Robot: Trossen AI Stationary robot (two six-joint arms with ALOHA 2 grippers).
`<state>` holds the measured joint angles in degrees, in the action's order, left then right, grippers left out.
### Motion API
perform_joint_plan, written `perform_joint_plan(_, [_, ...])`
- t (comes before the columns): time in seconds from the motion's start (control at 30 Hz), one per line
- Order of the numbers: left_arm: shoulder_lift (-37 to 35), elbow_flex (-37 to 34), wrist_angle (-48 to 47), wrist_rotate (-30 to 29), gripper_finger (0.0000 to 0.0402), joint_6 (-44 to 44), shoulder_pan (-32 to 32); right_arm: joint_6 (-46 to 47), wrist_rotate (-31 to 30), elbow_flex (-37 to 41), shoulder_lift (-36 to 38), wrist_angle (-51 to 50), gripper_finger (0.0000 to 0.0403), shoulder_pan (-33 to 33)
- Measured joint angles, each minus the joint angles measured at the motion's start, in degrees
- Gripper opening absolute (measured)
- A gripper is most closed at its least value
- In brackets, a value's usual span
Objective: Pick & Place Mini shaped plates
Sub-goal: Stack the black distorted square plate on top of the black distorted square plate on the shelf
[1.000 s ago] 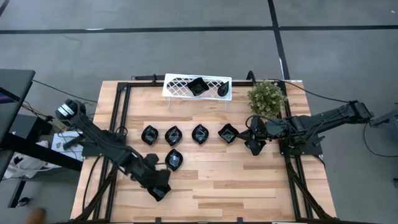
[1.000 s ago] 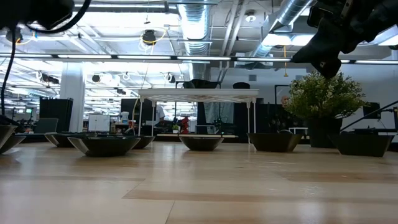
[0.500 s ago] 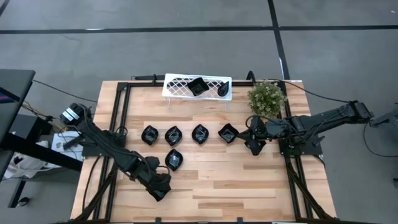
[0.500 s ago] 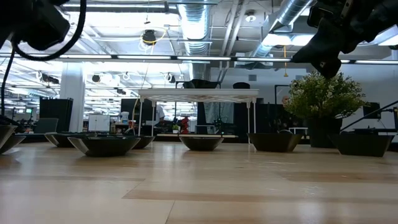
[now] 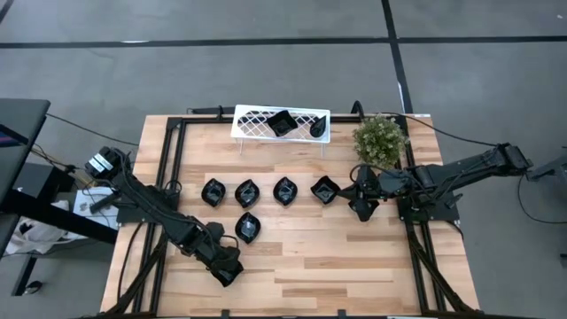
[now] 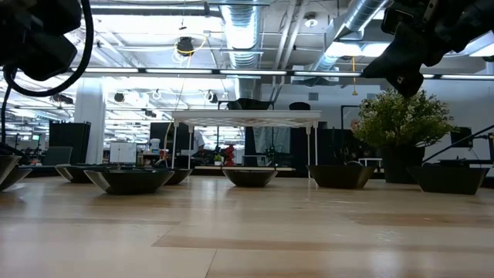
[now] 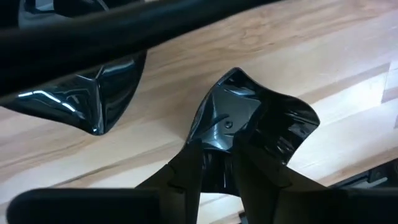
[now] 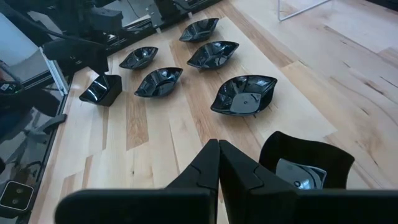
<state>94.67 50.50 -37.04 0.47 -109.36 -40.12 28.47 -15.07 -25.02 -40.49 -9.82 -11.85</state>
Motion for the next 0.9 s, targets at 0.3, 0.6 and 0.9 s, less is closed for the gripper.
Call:
perform_joint_plan(0.3, [0.00,-1.61,1.88,0.00,0.0090,-0.39,0.02,-0.02,0.00,0.00,0.00,0.00,0.0001,-0.01])
perform_joint_plan(0.6, [0.00,-2.56,2.99,-0.37,0.0090,-1.00,1.26,-0.02,0.00,0.00,0.00,0.00,0.0001,-0.01])
perform_joint_plan(0.9, [2.22,-2.56,3.22,-1.28,0.0090,-0.22,1.88,0.00,-0.02,0.00,0.02,0.03,0.0001,-0.01])
